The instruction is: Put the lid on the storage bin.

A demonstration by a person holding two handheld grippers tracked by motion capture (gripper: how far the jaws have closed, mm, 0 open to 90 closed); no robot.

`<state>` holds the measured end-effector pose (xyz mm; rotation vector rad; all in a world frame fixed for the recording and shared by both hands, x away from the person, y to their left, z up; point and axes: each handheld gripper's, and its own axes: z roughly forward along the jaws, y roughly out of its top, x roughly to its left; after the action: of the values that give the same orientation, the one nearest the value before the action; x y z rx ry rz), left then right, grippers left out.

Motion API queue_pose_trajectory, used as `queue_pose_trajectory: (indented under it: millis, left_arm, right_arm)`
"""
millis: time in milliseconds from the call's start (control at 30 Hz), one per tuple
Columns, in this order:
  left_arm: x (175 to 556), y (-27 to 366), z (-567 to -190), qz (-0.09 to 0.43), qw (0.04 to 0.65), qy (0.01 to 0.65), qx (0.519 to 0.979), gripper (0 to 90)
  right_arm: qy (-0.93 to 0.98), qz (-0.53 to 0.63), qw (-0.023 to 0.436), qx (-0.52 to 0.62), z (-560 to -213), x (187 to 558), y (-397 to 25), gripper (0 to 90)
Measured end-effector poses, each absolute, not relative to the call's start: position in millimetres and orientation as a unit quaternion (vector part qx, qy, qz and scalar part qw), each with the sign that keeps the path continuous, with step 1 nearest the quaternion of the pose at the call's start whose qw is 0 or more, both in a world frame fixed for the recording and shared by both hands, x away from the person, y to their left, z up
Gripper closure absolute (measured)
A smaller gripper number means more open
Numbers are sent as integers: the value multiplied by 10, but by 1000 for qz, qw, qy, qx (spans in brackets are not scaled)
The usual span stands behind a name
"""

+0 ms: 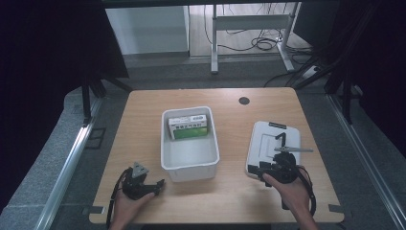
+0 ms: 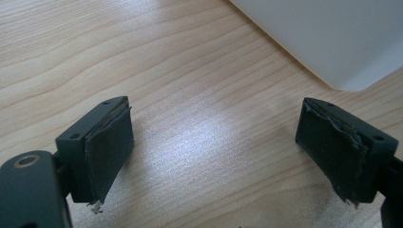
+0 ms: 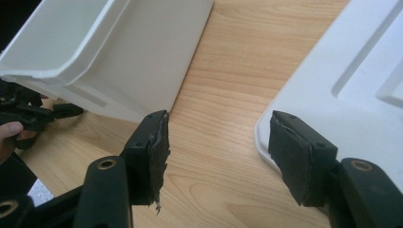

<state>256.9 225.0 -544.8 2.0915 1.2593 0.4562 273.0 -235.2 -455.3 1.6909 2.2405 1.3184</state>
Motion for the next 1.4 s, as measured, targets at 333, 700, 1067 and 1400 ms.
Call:
queue_pose_trajectory:
  millis: [333, 700, 1067, 1400]
  left_arm:
    - [2569, 2251, -5448, 174, 323, 480, 797, 122]
    - [2571, 2250, -5449, 175, 324, 480, 796, 122]
    - [2574, 2252, -5448, 174, 323, 479, 798, 120]
    - [2572, 2248, -5450, 174, 324, 481, 796, 120]
  right_arm:
    - [721, 426, 18, 546, -4467, 2774, -2350, 405]
    - [713, 421, 18, 560, -4238, 2919, -2381, 420]
    - [711, 411, 27, 569, -4008, 3121, -2430, 432]
    - [703, 399, 34, 588, -3921, 3277, -2539, 437]
